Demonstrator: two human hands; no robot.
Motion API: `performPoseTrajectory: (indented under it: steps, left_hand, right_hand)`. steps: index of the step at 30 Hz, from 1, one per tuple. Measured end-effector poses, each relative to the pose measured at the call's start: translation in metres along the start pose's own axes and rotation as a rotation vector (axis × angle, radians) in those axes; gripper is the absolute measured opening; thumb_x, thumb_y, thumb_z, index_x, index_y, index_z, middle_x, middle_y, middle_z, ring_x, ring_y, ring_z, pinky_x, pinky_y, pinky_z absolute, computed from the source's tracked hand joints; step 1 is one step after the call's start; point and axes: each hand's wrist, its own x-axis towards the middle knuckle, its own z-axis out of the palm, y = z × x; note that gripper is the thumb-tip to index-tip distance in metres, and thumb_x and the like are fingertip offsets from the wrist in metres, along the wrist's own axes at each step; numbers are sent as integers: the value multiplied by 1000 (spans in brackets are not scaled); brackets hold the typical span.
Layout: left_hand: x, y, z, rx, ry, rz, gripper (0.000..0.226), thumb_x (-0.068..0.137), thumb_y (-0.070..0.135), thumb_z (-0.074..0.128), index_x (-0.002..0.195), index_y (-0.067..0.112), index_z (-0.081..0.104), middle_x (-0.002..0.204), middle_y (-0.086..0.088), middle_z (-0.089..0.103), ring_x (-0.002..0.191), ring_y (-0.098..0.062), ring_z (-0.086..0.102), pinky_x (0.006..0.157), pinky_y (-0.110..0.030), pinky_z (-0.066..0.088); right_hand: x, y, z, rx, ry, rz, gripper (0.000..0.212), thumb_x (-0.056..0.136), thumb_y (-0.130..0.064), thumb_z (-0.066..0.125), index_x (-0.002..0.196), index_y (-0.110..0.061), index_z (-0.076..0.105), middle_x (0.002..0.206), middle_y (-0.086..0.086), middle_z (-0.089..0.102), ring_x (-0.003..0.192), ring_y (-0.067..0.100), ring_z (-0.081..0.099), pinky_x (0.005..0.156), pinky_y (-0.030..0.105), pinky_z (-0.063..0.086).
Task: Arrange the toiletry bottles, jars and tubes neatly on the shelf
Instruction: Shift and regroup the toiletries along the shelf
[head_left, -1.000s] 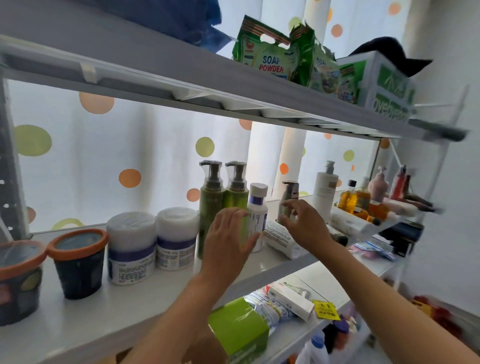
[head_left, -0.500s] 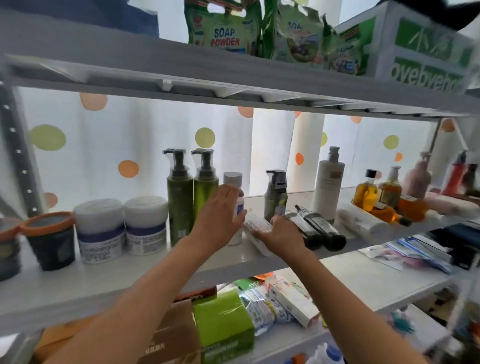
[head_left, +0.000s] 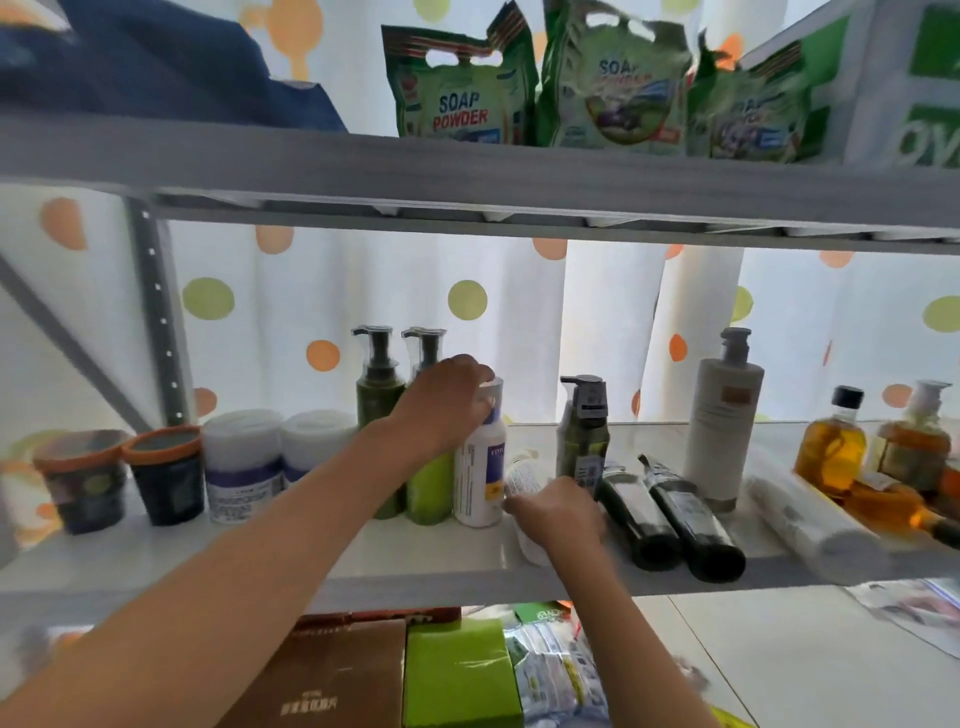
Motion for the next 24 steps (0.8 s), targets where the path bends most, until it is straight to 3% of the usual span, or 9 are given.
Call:
performPoseTrajectory:
  steps: [3,8,11,13,16,19,21,24]
  left_hand:
    - [11,3,-1,62,-45,-20,15,79,18,55,68,19,65,79,0,58,72,-20,57,56,-29,42]
    - [17,4,-2,177,10,25,35,90,23,54,55,18,56,61,5,44,62,-17,50,49,-25,24]
    - [21,-1,4,171,48,45,25,88,27,59,67,13,61,71,3,49,70,-21,54,55,-27,29]
    - [24,-4,9,116,42,56,22,85,30,65,78,12,54,82,1,50,76,-21,52,63,-28,33]
    - [28,-6,16,80,49,54,27,85,35,65,83,16,46,84,1,48,77,-20,48,65,-30,35]
    - [31,-8,20,122,74,54,22,91,25,58,82,13,43,77,-2,48,75,-25,51,61,-31,34]
    - [32,-7,19,162,85,67,17,91,14,55,82,12,41,76,-4,49,73,-26,52,59,-31,33]
    - [35,-3,15,124,58,70,8,88,8,56,95,10,53,89,-7,59,79,-25,54,63,-30,36]
  right_hand:
    - [-2,0,2,36,16,11,47,78,-54,65,100,-13,58,92,6,57,96,26,62,71,30,47]
    - [-2,2,12,90,146,-39,56,80,-60,62,106,-10,61,100,8,67,97,27,65,68,28,44]
    - [-7,5,25,196,292,-82,62,81,-60,64,112,-8,55,106,9,66,97,27,64,67,26,41]
    - [-9,8,36,316,385,-132,65,80,-57,67,120,-9,48,110,9,61,98,27,61,68,26,38]
    - [-11,14,53,530,453,-237,75,78,-57,68,132,-13,40,121,9,57,109,27,56,84,34,49]
    - [-11,21,68,431,516,-291,86,82,-59,60,140,-2,32,131,19,53,118,35,52,96,44,48]
    - [-9,20,71,353,554,-280,90,82,-61,54,138,6,34,128,26,52,117,40,52,96,46,45]
    - [-4,18,72,251,615,-240,87,84,-65,49,133,8,40,122,28,53,113,43,51,94,48,44]
